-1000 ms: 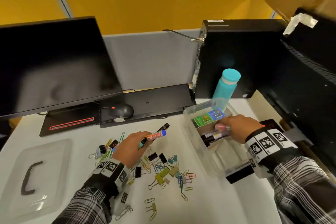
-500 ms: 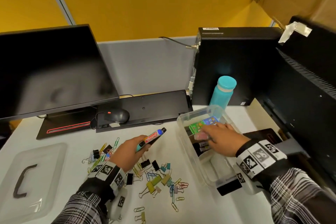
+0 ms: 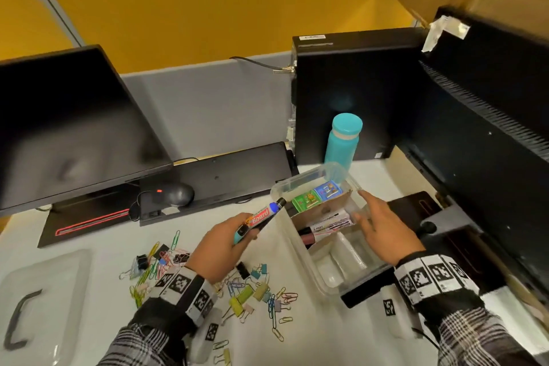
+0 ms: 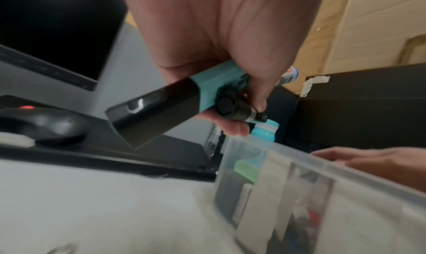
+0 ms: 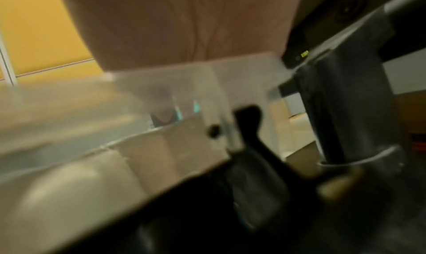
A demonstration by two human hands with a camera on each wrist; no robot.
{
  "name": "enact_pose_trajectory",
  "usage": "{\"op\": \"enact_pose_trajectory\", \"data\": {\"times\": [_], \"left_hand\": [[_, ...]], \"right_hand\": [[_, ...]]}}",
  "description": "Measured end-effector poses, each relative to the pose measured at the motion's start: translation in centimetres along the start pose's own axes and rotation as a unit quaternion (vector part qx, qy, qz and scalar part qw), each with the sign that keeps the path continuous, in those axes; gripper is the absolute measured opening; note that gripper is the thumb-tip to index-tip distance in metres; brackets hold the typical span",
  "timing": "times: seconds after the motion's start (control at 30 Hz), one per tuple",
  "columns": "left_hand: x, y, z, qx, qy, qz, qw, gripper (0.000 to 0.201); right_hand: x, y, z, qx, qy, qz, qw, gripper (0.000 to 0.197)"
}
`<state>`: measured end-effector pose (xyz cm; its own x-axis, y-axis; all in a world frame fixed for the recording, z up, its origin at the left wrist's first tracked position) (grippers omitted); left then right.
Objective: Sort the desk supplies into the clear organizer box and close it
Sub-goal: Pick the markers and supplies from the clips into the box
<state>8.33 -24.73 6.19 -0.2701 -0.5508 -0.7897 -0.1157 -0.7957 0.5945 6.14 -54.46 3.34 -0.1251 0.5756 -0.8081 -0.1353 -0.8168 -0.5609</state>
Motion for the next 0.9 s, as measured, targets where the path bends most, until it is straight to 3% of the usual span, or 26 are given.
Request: {"op": "enact_pose_trajectory", "data": {"times": [0.1, 0.23, 0.37, 0.5, 0.67, 0.9], "left_hand": [[-0.2, 3.5, -1.0, 0.039, 0.011, -0.031, 0.999, 0.030], [1.1, 6.7, -2.4, 0.093, -0.015, -0.154, 0.984, 0.033], [3.6, 9.4, -4.1, 0.133, -0.074, -0.349, 0.925, 0.026], [5.6, 11.2, -6.0, 0.121, -0.107, -0.433, 0.887, 0.021], [7.1, 11.9, -7.5, 0.119, -0.104, -0.410, 0.898, 0.025], [5.5, 11.0, -8.1, 0.080, -0.058, -0.353, 0.930, 0.033]], "right_hand": [[0.1, -0.5, 0.5, -0.036, 0.028, -0.015, 0.999, 0.051], [0.7, -1.2, 0.6, -0.015, 0.070, -0.009, 0.997, 0.059], [1.2, -1.9, 0.2, -0.009, 0.081, -0.015, 0.997, 0.060], [1.2, -2.3, -0.1, -0.006, 0.085, -0.010, 0.996, 0.059], [1.2, -2.3, -0.1, 0.000, 0.078, 0.001, 0.997, 0.056], [1.2, -2.4, -0.1, -0.010, 0.096, -0.001, 0.995, 0.057]]}}
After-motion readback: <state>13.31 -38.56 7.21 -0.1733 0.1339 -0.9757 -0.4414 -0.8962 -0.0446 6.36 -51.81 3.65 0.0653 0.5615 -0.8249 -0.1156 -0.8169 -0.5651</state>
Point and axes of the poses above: each hand's wrist, its own z-axis away from the middle knuckle, its own x-axis out of the palm, y = z × x, the point moved 7 cm from there along -z, towards the middle knuckle, and after that the axes turned 7 degrees about -x, right-handed, at the moved point
